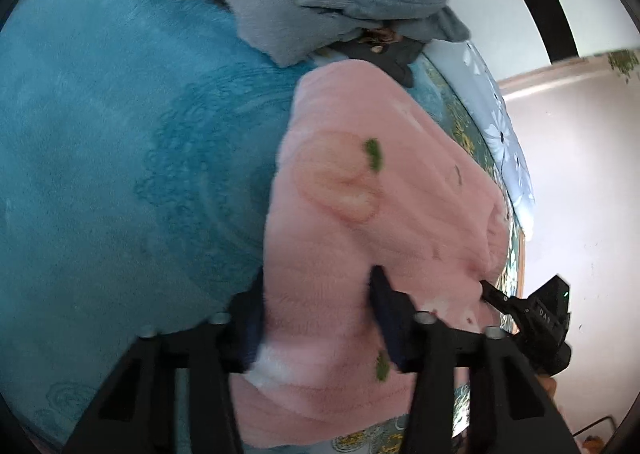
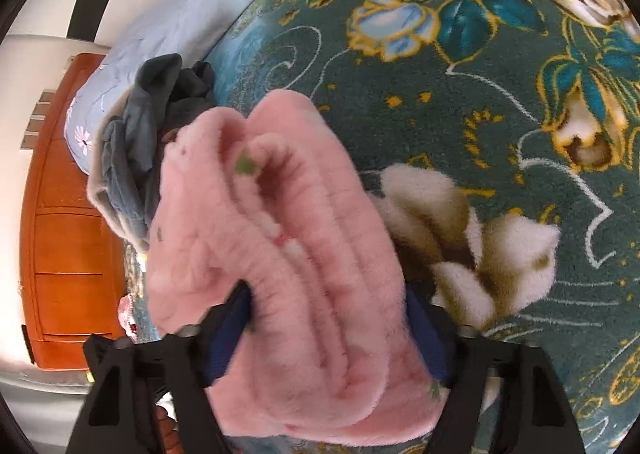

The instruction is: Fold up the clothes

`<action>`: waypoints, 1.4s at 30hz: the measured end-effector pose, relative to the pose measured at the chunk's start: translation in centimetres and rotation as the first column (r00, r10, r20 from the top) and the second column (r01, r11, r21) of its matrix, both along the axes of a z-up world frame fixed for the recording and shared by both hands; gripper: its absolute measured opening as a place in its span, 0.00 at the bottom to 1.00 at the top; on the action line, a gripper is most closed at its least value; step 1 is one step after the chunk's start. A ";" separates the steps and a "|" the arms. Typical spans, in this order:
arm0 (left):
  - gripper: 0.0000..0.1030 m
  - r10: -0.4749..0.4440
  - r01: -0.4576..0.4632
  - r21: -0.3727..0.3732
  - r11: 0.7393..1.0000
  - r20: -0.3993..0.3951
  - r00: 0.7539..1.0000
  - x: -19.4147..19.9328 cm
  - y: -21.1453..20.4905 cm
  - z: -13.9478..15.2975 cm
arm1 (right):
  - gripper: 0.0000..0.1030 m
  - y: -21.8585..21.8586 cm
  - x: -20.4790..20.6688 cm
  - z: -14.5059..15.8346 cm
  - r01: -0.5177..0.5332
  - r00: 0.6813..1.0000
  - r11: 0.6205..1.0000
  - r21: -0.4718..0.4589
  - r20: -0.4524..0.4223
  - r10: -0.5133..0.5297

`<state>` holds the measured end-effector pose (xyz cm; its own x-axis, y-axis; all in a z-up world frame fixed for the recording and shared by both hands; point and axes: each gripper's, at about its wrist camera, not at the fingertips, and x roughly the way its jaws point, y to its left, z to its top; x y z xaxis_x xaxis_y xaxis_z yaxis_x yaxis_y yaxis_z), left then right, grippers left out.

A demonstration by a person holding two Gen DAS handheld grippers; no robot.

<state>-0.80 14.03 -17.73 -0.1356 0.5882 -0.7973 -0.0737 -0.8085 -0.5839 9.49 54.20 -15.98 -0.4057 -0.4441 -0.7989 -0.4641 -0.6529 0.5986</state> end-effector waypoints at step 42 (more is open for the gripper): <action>0.37 -0.784 0.712 -0.343 0.613 -0.151 0.602 12.2 42.1 6.9 | 0.38 23.5 29.5 3.0 0.696 0.716 0.708 0.116 -0.178 -0.675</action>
<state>11.35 56.16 -10.84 0.0490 0.3882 -0.9203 -0.8308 -0.4956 -0.2532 38.97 77.68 -13.01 -0.6379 0.1252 -0.7599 -0.7584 -0.2734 0.5916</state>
